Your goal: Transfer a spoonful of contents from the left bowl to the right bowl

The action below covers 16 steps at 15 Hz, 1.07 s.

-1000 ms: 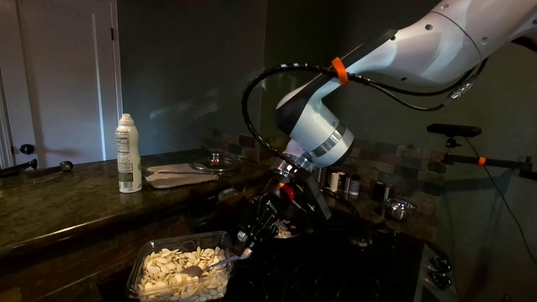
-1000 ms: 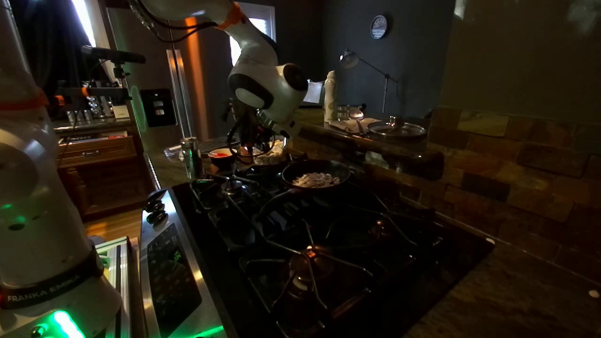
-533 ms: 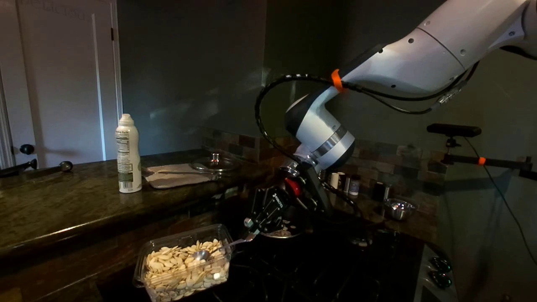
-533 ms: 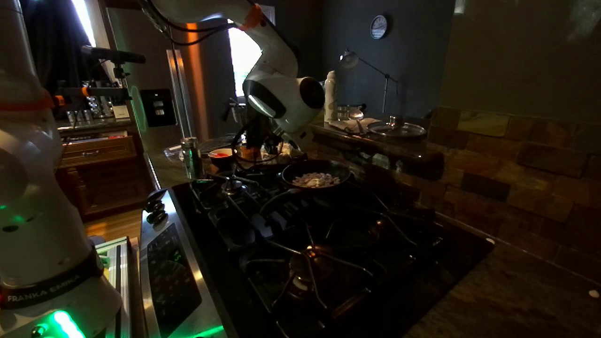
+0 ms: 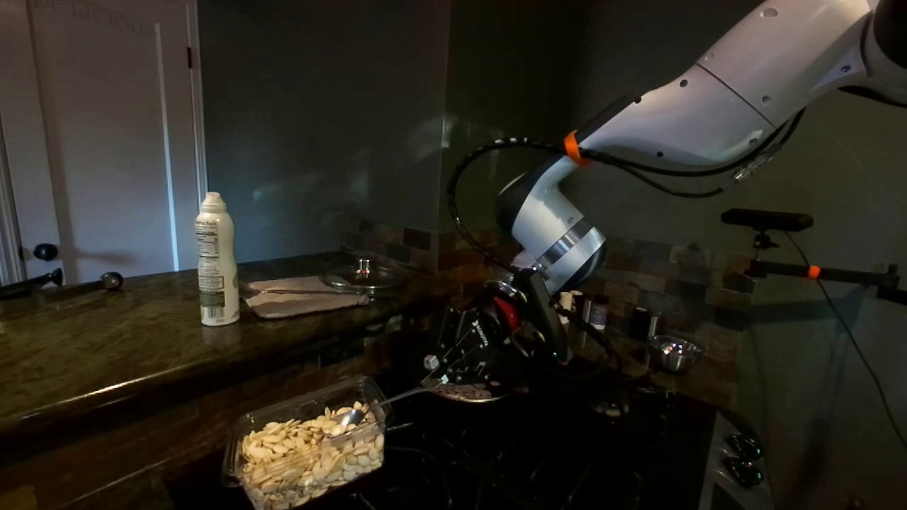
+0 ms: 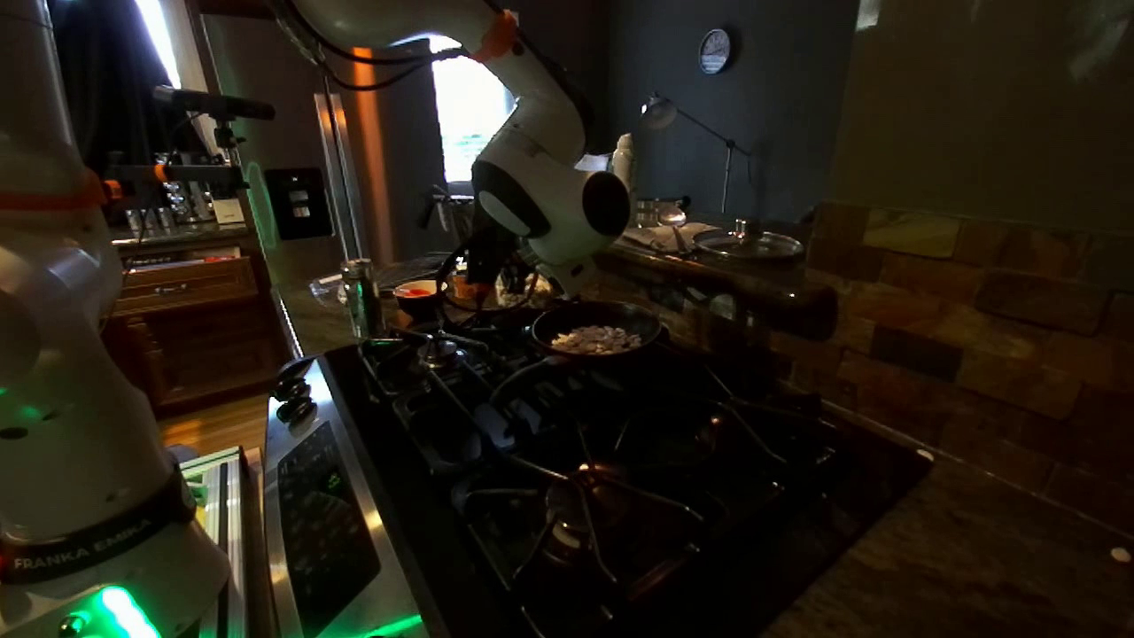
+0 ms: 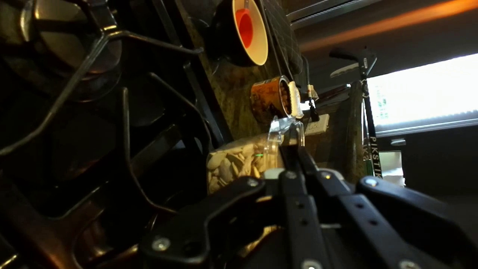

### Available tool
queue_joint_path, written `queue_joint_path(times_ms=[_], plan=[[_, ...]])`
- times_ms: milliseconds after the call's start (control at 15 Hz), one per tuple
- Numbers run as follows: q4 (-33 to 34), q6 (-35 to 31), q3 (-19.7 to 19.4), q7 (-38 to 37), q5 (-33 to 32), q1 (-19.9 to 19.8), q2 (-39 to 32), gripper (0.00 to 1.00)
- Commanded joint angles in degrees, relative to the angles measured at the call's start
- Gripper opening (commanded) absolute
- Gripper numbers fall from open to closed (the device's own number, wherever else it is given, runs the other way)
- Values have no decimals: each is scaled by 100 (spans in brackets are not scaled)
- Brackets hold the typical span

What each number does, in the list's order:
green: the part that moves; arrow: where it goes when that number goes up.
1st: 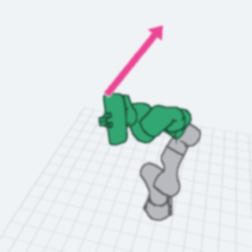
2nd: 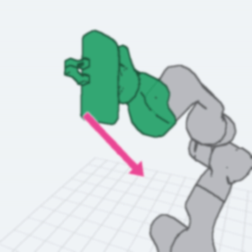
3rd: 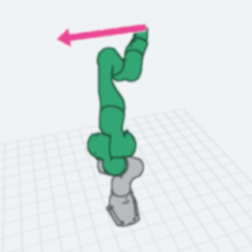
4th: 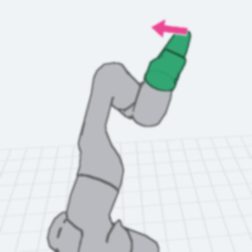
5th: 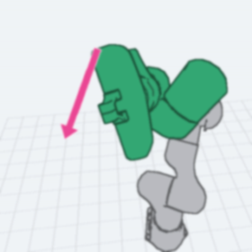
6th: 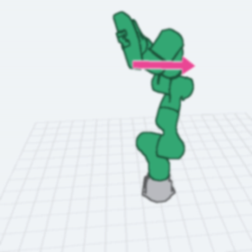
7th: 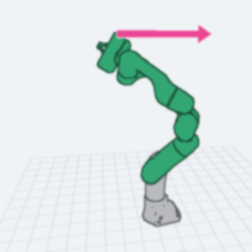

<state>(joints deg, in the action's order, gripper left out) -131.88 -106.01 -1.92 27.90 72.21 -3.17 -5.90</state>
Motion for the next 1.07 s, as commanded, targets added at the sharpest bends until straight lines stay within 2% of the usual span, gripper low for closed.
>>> queue_joint_path(times_ms=[0, 267, 1000], plan=[[62, 443, -52, -25, 302, -47, -119, 1], [55, 618, -76, -50, 351, -59, -132, 1], [-56, 493, -209, -58, 180, -116, -314, 1]])
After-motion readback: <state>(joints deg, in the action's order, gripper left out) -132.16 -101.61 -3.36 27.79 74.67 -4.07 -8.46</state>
